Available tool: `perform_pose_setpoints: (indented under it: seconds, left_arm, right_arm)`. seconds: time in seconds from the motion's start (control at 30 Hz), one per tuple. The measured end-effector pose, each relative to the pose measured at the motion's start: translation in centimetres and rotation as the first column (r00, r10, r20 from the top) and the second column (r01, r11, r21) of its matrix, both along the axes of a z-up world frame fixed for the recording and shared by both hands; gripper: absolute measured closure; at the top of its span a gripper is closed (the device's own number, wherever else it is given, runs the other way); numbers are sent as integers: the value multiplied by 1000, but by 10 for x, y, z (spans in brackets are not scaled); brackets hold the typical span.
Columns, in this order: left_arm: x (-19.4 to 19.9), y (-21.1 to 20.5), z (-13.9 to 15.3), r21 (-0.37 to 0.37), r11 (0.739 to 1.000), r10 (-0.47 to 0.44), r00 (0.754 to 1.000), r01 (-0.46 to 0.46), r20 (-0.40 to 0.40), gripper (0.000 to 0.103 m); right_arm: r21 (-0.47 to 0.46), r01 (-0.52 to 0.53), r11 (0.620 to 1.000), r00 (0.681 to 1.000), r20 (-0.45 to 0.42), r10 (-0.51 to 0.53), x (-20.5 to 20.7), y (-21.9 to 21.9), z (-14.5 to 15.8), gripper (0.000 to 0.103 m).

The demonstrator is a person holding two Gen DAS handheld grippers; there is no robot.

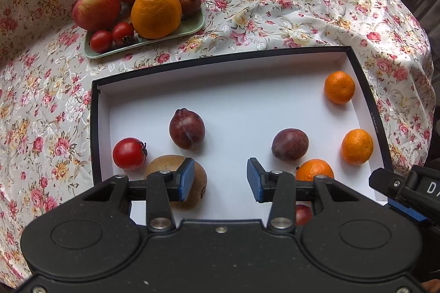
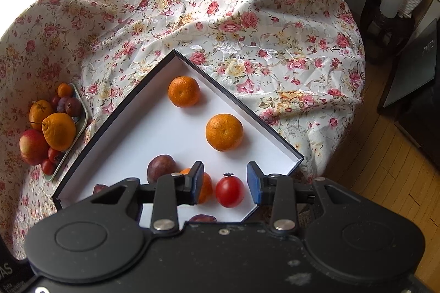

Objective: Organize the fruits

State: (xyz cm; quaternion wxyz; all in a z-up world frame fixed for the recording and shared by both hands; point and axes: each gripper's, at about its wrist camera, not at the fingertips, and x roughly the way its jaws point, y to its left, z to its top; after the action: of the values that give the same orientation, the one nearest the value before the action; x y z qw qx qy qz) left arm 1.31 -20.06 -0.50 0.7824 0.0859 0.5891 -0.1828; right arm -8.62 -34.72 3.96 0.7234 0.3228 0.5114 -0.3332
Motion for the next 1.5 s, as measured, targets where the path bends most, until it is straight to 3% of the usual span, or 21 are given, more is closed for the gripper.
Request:
perform_pose_setpoints:
  seconds: [0.87, 1.5]
  left_arm:
    - [13, 73, 12, 11, 998, 60, 998, -60, -3, 52]
    - [23, 114, 13, 16, 995, 100, 995, -100, -3, 52]
  right_arm:
    - [-25, -211, 977, 976, -62, 209, 47, 78, -2, 65]
    - [-22, -346, 938, 935, -94, 343, 72, 130, -7, 65]
